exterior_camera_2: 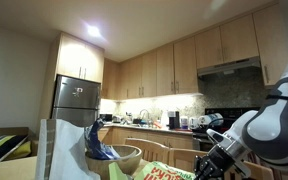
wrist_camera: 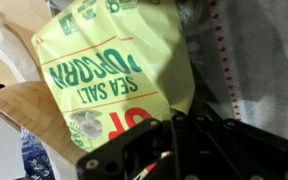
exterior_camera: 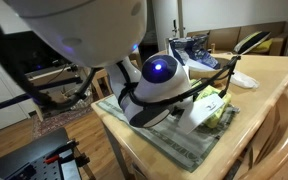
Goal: Pick the bag of popcorn and pour its contents on the cloth on the table
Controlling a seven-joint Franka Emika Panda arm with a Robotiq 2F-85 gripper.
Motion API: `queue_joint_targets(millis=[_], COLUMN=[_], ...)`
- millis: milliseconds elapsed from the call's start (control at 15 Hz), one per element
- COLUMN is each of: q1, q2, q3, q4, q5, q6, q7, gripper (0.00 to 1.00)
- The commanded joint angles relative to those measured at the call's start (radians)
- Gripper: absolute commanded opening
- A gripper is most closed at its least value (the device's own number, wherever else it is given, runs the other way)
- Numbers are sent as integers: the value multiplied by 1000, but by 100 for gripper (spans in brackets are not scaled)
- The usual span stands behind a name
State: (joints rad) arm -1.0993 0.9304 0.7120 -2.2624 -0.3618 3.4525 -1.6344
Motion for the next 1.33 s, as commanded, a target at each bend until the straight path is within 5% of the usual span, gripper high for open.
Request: queue_joint_targets(millis=[0, 67, 133, 200, 333, 400, 467, 600, 933, 1267], q1=[-59, -81, -91, -132, -181, -173, -193, -175, -309, -448], q2=[-108, -138, -176, -199, -274, -324, -356, -446, -565, -670], q3=[51, 67, 48, 99, 126, 91, 121, 68, 203, 362], q4=[-88, -123, -137, -175, -243, -269, -308, -354, -445, -477], q5=[63, 70, -42, 49, 39, -64, 25, -93, -75, -66], q6=[0, 0, 0, 0, 0, 0, 0, -60, -305, -430], q7=[29, 33, 143, 61, 86, 186, 112, 250, 193, 164], gripper=[0, 0, 0, 0, 0, 0, 0, 0, 0, 0])
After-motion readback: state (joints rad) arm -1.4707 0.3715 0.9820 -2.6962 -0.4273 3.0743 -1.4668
